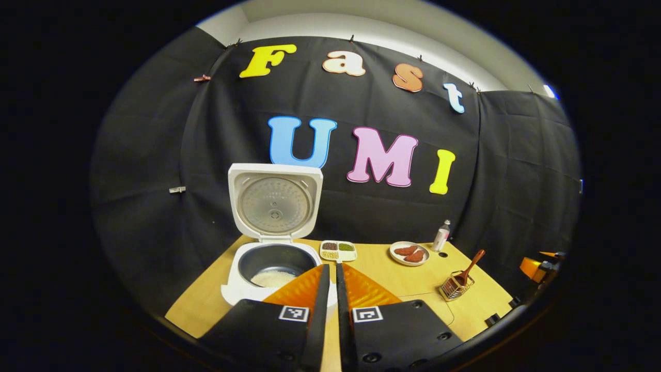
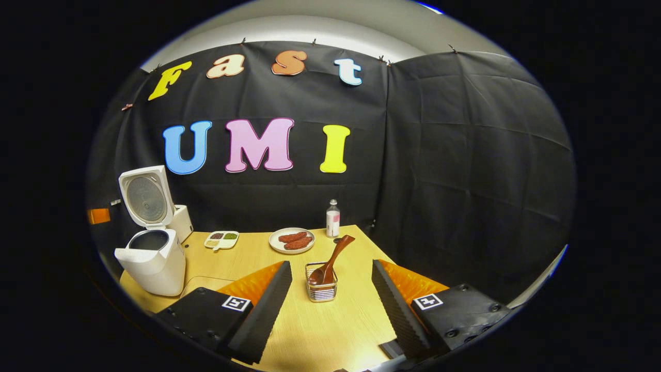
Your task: Close the left gripper, press the button to open the rice cooker; take a wooden spoon from the chopstick holder with the right hand, scoop a spoonful of rice and pour it into the rice cooker, then put the wooden spoon back into the chopstick holder.
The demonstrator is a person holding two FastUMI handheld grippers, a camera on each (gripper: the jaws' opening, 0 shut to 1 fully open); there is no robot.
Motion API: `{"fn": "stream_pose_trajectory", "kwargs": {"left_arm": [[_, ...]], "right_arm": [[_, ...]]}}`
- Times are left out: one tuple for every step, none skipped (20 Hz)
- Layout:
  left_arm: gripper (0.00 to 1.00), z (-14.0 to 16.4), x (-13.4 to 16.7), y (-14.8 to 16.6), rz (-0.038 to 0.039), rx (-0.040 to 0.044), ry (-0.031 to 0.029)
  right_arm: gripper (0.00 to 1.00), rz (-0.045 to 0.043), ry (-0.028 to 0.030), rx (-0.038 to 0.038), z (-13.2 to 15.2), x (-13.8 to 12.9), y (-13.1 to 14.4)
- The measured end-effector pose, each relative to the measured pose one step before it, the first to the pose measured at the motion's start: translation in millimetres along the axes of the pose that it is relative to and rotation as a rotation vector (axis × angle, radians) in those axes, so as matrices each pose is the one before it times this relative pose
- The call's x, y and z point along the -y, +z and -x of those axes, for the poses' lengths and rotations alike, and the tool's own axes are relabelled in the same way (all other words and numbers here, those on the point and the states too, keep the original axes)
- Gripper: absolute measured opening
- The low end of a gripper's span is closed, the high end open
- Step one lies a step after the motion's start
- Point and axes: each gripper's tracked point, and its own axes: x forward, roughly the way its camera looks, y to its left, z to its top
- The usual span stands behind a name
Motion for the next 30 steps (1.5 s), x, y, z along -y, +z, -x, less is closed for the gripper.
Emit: {"fn": "stream_pose_trajectory", "kwargs": {"left_arm": [[0.22, -0.88, 8.34, 1.16, 0.01518, 0.00641, -0.01895], [0.28, -0.95, 7.76, 0.42, 0.01046, 0.00764, -0.01783], [0.36, -0.25, 6.57, 1.42, 0.00261, 0.00585, -0.01211], [0.52, -1.54, 5.43, -1.51, 0.00032, 0.00218, -0.01001], [0.60, 0.19, 5.58, 0.02, 0.00390, -0.00156, -0.00820], [0.80, 0.86, 3.86, -0.20, 0.00303, 0.00384, 0.00534], [0.89, -2.35, 1.85, 0.89, -0.00075, 0.00307, 0.01011], [0.97, 0.39, 2.17, -2.22, -0.00559, -0.00089, 0.01406], [0.96, -2.29, 0.72, -3.82, -0.01065, -0.00944, 0.01983], [0.95, 1.25, 0.11, -5.49, -0.01227, -0.01216, 0.02455], [0.95, 0.49, -1.00, -3.25, -0.01325, -0.00818, 0.02212], [0.95, -0.23, 1.59, -4.06, -0.00919, -0.00702, 0.01791], [0.95, 0.52, 1.73, -3.44, -0.00217, -0.01019, 0.01360], [0.95, -0.06, 1.88, -4.38, 0.00450, -0.01064, 0.01368], [0.95, -0.28, 1.72, -3.23, 0.01187, -0.01436, 0.01266], [0.95, -0.44, 1.81, -2.81, 0.01534, -0.01087, 0.01417], [0.95, -0.47, 1.37, 0.70, 0.01427, -0.00087, 0.01634], [0.95, -1.25, 1.06, 1.75, 0.00962, 0.00254, 0.01762], [0.95, -0.27, 0.50, 1.81, 0.00207, 0.00197, 0.01993], [0.95, -0.35, 0.75, -1.72, -0.00284, -0.00077, 0.01834], [0.95, -0.08, 1.66, -0.37, -0.00383, -0.00303, 0.01466], [0.95, 0.27, 3.05, -0.54, 0.00111, -0.00612, 0.01060], [0.95, 1.07, 4.04, 0.03, 0.01031, -0.00460, 0.00608], [0.95, 2.18, 4.54, 1.46, 0.01201, 0.00234, 0.00096], [0.95, 0.80, 3.10, 2.15, 0.00607, 0.00243, 0.00697], [0.95, 0.23, 1.43, -3.67, -0.00320, -0.00157, 0.01126], [0.95, 0.39, 1.15, -2.40, -0.00789, -0.00783, 0.00956], [0.95, 0.70, 1.84, -3.45, -0.00887, -0.00929, 0.00643], [0.95, 0.02, 2.64, -2.20, -0.00796, -0.00836, 0.00240], [0.95, 0.43, 2.03, -2.72, -0.00681, -0.00676, 0.00104]], "right_arm": [[0.98, -0.00714, 0.00556, -0.01002, -8.43, 1.31, -1.01], [0.98, -0.00761, 0.00624, -0.00912, -8.00, 1.42, -0.11], [0.98, -0.00362, 0.00343, -0.00621, -9.30, 1.98, 0.36], [0.98, -0.00096, 0.00821, -0.01191, -9.36, 1.24, -1.28], [0.98, -0.00438, 0.01327, -0.01724, -11.13, 0.82, -2.82], [0.98, -0.00693, 0.01157, -0.01870, -9.90, 1.62, -3.04], [0.98, -0.00630, 0.00876, -0.01635, -9.36, 1.66, -1.79], [0.99, -0.00557, 0.01032, -0.01604, -10.44, 2.45, -1.68], [0.99, -0.00515, 0.01384, -0.01698, -11.19, 1.15, -2.33], [0.99, -0.00008, 0.01366, -0.01960, -10.02, 0.42, -2.88], [0.99, 0.00475, 0.01003, -0.01465, -10.89, 2.25, -1.62], [0.99, 0.00442, 0.01341, -0.01738, -10.01, 0.96, -2.04], [0.99, 0.00050, 0.00911, -0.01579, -10.38, 1.68, -2.42], [0.98, -0.00453, 0.00586, -0.01725, -9.10, 2.73, -2.31], [0.98, -0.00953, 0.00495, -0.01681, -9.61, 2.69, -2.83], [0.99, -0.01119, 0.00167, -0.01830, -10.03, 2.37, -3.30], [0.99, -0.01021, 0.00510, -0.01676, -9.74, 1.27, -3.68], [0.98, -0.00751, 0.00924, -0.01193, -10.80, -0.51, -1.56], [0.98, -0.00803, 0.00882, -0.01493, -11.45, 0.20, -1.38], [0.99, -0.00983, 0.01165, -0.01756, -12.13, -0.04, -1.24], [0.99, -0.01327, 0.00947, -0.01991, -10.59, -0.39, -3.11], [0.99, -0.01764, 0.00477, -0.02105, -10.59, 1.39, -2.14], [0.99, -0.01751, 0.00374, -0.01888, -9.96, 0.78, -2.57], [0.99, -0.01044, 0.00312, -0.01164, -7.21, 2.22, -3.49], [0.99, -0.00447, -0.00405, -0.00715, -10.37, 3.58, -1.66], [0.99, -0.00475, -0.00150, -0.00611, -8.61, 3.75, -1.62], [0.99, -0.01083, 0.00440, -0.00725, -8.78, 1.81, -1.87], [0.99, -0.01651, 0.00966, -0.01104, -6.94, 0.10, -2.44], [0.99, -0.02108, 0.01008, -0.01285, -7.56, 0.43, -2.11], [0.99, -0.02395, 0.00901, -0.01812, -7.20, 0.46, -3.86]]}}
